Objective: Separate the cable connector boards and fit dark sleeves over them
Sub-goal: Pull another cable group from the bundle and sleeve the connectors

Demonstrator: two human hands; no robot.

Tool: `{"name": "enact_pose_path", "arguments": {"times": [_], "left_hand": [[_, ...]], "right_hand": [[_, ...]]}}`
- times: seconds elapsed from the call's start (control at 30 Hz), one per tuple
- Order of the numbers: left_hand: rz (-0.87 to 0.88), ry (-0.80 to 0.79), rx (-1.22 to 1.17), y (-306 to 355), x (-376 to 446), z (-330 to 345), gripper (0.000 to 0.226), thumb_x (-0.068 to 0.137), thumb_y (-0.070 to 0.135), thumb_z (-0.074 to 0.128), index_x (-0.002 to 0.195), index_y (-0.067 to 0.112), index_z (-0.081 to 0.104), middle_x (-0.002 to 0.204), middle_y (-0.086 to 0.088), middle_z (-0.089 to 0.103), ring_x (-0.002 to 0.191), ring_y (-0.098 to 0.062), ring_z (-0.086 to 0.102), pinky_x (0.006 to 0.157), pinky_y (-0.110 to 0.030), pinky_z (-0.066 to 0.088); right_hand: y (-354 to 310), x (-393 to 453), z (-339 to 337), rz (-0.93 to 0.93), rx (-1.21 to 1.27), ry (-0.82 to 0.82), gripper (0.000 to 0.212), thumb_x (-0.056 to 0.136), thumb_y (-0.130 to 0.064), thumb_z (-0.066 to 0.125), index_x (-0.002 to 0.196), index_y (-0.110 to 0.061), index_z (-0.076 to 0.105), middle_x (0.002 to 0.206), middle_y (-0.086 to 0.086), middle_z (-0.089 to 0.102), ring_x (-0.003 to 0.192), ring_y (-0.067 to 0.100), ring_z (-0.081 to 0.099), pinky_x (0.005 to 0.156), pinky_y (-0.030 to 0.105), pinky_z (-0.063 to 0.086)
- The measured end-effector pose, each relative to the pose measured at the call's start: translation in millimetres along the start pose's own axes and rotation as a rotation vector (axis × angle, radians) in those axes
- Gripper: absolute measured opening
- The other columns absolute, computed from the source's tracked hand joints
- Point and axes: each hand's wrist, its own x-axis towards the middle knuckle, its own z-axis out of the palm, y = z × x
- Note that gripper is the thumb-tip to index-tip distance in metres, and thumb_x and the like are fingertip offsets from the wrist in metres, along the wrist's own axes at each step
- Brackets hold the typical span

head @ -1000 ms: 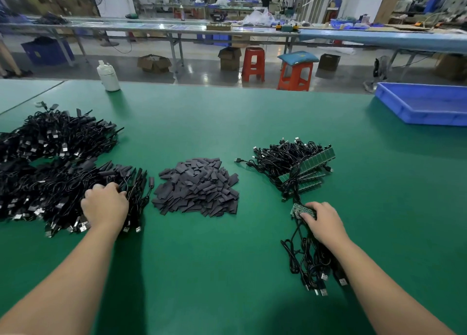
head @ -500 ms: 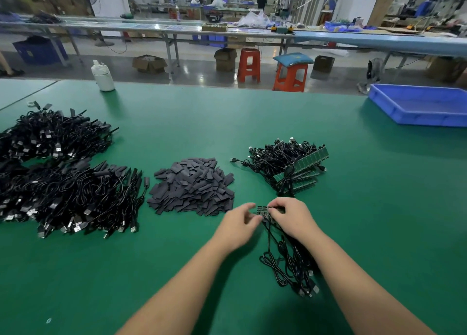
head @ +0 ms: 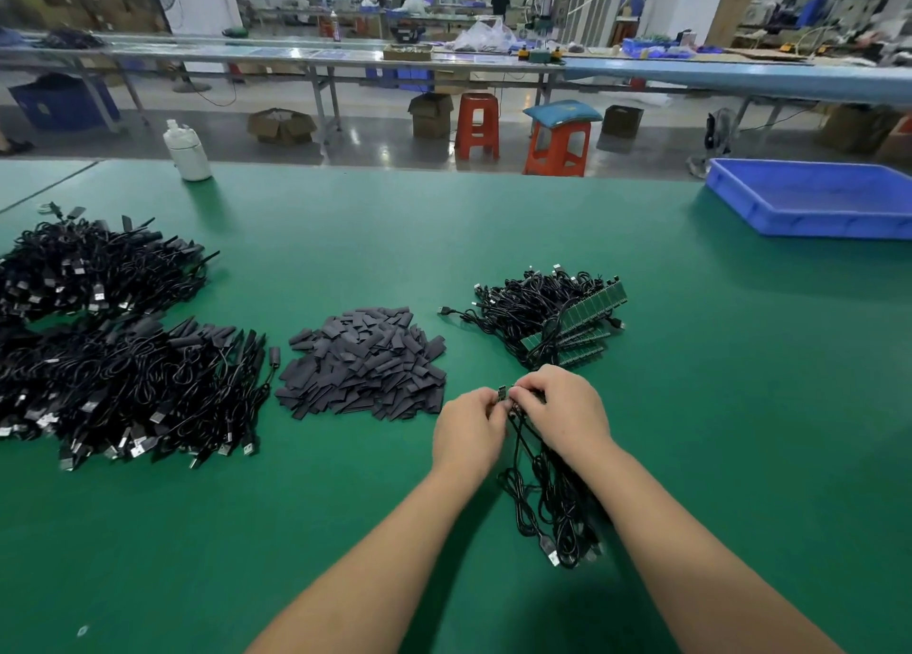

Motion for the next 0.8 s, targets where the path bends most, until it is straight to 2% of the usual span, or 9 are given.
{"name": "enact_pose_path", "arguments": {"times": [0.13,0.2,0.3,0.5,0.57,0.63,0.7,0.73,0.8], "left_hand": [[0.021,0.124,-0.146,-1,-7,-8,0.024,0.097,0.029,0.056,0.075,0.019,0.06,0.069,0.004,0.069,0.064,-0.013,0.062,0.061,-0.03,0.049],[0.02,0.014,-0.395,0,-13,-16,0.02,0.098,0.021,0.057,0.081,0.013,0.063,0.077,0.003,0.073,0.07,-0.009,0.069,0.069,-0.025,0.055],[0.047,-0.214,-0.678,5,-22,-26,0.015,0.098,0.005,0.054,0.095,-0.007,0.062,0.092,-0.013,0.074,0.082,-0.02,0.073,0.078,-0.031,0.059],[0.112,-0.348,-0.737,15,-28,-41,0.014,0.096,0.004,0.057,0.09,-0.008,0.061,0.093,-0.009,0.072,0.081,-0.025,0.073,0.077,-0.034,0.06],[0.075,-0.287,-0.755,12,-23,-43,0.012,0.094,0.007,0.062,0.085,0.0,0.065,0.09,-0.007,0.071,0.08,-0.027,0.074,0.078,-0.036,0.06],[0.021,-0.228,-0.778,7,-18,-45,0.013,0.092,0.01,0.066,0.08,0.007,0.069,0.083,-0.009,0.07,0.077,-0.023,0.072,0.08,-0.039,0.059],[-0.029,-0.173,-0.738,-1,-13,-46,0.018,0.09,0.014,0.069,0.072,0.014,0.07,0.078,-0.009,0.068,0.072,-0.015,0.062,0.074,-0.029,0.054],[-0.063,-0.15,-0.719,-5,-12,-47,0.019,0.089,0.016,0.07,0.07,0.015,0.07,0.074,-0.006,0.067,0.068,-0.012,0.058,0.065,-0.02,0.049],[-0.15,-0.13,-0.718,-14,-9,-47,0.017,0.088,0.018,0.07,0.072,0.013,0.067,0.067,-0.002,0.062,0.061,-0.011,0.052,0.053,-0.016,0.039]], "right_hand": [[16,2,-6,0.067,0.075,0.076,0.014,0.095,-0.035,0.061,0.091,-0.029,0.073,0.086,-0.013,0.06,0.083,0.011,0.055,0.067,0.028,0.039],[28,6,-9,0.107,0.085,0.097,0.013,0.096,-0.032,0.061,0.095,-0.027,0.073,0.093,-0.008,0.064,0.09,0.015,0.056,0.07,0.03,0.043],[42,14,-8,0.158,0.06,0.067,0.017,0.098,-0.024,0.059,0.107,-0.02,0.072,0.102,0.002,0.066,0.102,0.023,0.054,0.081,0.035,0.047],[48,15,-4,0.127,-0.101,0.071,0.026,0.098,-0.021,0.056,0.123,-0.022,0.066,0.126,0.0,0.063,0.126,0.022,0.047,0.107,0.04,0.039],[33,9,-3,0.11,0.139,0.056,0.025,0.101,-0.028,0.052,0.117,-0.021,0.069,0.118,-0.003,0.069,0.117,0.018,0.057,0.099,0.034,0.045],[9,-2,1,0.223,0.634,-0.214,0.034,0.105,-0.036,0.042,0.112,-0.02,0.071,0.106,-0.002,0.074,0.104,0.019,0.067,0.094,0.036,0.052],[-11,-17,12,0.346,1.037,-0.463,0.045,0.106,-0.043,0.036,0.114,-0.014,0.068,0.103,0.009,0.075,0.09,0.025,0.071,0.081,0.039,0.059],[-17,-24,17,0.37,1.12,-0.508,0.044,0.105,-0.043,0.038,0.115,-0.012,0.067,0.103,0.012,0.075,0.078,0.025,0.071,0.066,0.035,0.059],[-24,-34,28,0.373,1.104,-0.473,0.032,0.103,-0.038,0.048,0.109,-0.015,0.069,0.102,0.009,0.074,0.054,0.016,0.057,0.043,0.024,0.039]]}}
